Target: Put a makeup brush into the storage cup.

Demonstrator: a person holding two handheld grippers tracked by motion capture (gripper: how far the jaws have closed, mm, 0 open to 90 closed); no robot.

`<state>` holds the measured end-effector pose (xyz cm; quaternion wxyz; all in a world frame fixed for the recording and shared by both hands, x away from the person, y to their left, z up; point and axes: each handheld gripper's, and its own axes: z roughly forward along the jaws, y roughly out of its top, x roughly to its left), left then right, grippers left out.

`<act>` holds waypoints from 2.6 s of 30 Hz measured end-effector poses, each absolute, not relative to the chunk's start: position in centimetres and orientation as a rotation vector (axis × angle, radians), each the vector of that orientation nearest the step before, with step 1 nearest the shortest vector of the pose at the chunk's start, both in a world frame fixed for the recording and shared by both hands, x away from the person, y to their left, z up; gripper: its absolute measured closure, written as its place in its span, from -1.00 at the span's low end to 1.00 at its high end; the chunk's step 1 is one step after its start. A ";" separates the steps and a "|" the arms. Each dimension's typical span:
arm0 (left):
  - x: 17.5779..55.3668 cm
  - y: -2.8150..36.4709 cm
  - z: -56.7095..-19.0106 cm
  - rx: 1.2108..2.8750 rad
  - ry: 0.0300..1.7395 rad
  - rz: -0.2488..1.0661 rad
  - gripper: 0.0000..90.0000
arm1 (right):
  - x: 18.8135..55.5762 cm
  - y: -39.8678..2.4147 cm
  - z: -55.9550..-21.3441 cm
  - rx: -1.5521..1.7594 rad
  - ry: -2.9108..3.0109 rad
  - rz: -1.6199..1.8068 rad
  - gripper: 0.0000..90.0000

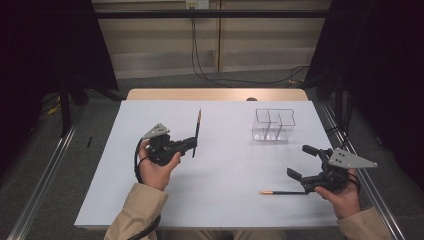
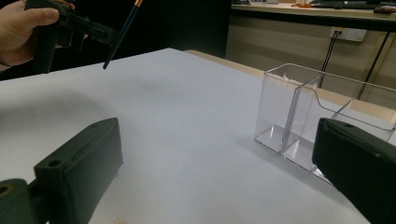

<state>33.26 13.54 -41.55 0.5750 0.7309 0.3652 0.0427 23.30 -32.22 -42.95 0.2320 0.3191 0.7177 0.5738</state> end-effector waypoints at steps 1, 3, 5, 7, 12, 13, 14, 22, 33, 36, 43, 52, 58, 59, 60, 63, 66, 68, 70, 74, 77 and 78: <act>33.2 13.5 -41.5 1.718 0.846 0.101 0.88 | 23.3 -32.2 -43.0 0.878 1.972 1.576 -0.98; 33.1 13.2 -41.5 1.717 0.839 0.097 0.88 | 23.3 -32.2 -43.0 0.880 1.975 1.574 -0.98; 33.0 13.0 -41.4 1.714 0.826 0.093 0.88 | 23.3 -32.2 -43.0 0.879 1.975 1.574 -0.98; 32.9 12.7 -41.4 1.713 0.811 0.094 0.88 | 23.2 -32.2 -43.0 0.880 1.975 1.575 -0.98; 32.7 12.0 -41.2 1.718 0.769 0.071 0.88 | 23.2 -32.2 -43.0 0.883 1.976 1.572 -0.98; 32.6 11.9 -41.2 1.719 0.758 0.066 0.88 | 23.2 -32.2 -43.0 0.886 1.977 1.573 -0.98; 32.6 11.7 -41.2 1.714 0.758 0.063 0.88 | 23.2 -32.2 -43.0 0.886 1.978 1.570 -0.98; 32.4 10.8 -41.4 1.700 0.719 0.027 0.88 | 23.2 -32.1 -43.1 0.890 1.978 1.571 -0.98; 32.1 9.8 -41.7 1.700 0.662 -0.016 0.88 | 23.7 -31.8 -43.4 0.904 1.983 1.584 -0.97; 32.0 9.6 -41.8 1.708 0.650 -0.020 0.88 | 23.9 -31.7 -43.6 0.907 1.987 1.584 -0.97; 31.8 8.8 -42.1 1.726 0.627 -0.034 0.88 | 24.2 -31.2 -43.6 0.911 2.007 1.586 -0.97; 31.8 8.2 -42.3 1.729 0.607 -0.043 0.88 | 25.0 -30.5 -43.2 0.901 2.028 1.584 -0.96; 31.7 8.1 -42.3 1.721 0.601 -0.050 0.88 | 25.6 -29.8 -42.8 0.892 2.034 1.593 -0.96; 31.7 8.1 -42.3 1.725 0.599 -0.049 0.88 | 25.7 -29.7 -42.8 0.891 2.036 1.589 -0.96; 31.7 8.1 -42.3 1.726 0.597 -0.050 0.88 | 25.7 -29.7 -42.8 0.895 2.035 1.592 -0.96; 31.7 8.1 -42.4 1.727 0.596 -0.053 0.88 | 25.9 -29.4 -42.9 0.895 2.037 1.595 -0.96; 31.6 8.0 -42.4 1.728 0.592 -0.055 0.88 | 26.0 -29.1 -42.7 0.904 2.033 1.592 -0.96; 31.6 7.9 -42.4 1.739 0.581 -0.052 0.88 | 26.1 -28.9 -42.7 0.900 2.034 1.596 -0.96; 31.6 7.8 -42.5 1.746 0.574 -0.051 0.88 | 26.3 -28.6 -42.6 0.901 2.033 1.604 -0.95; 31.7 7.8 -42.6 1.740 0.577 -0.060 0.88 | 26.6 -28.2 -42.6 0.910 2.037 1.612 -0.95; 31.8 7.8 -42.7 1.737 0.579 -0.063 0.88 | 26.8 -27.9 -42.5 0.922 2.036 1.618 -0.94; 31.7 7.7 -42.6 1.737 0.577 -0.064 0.88 | 26.9 -27.8 -42.5 0.922 2.037 1.619 -0.94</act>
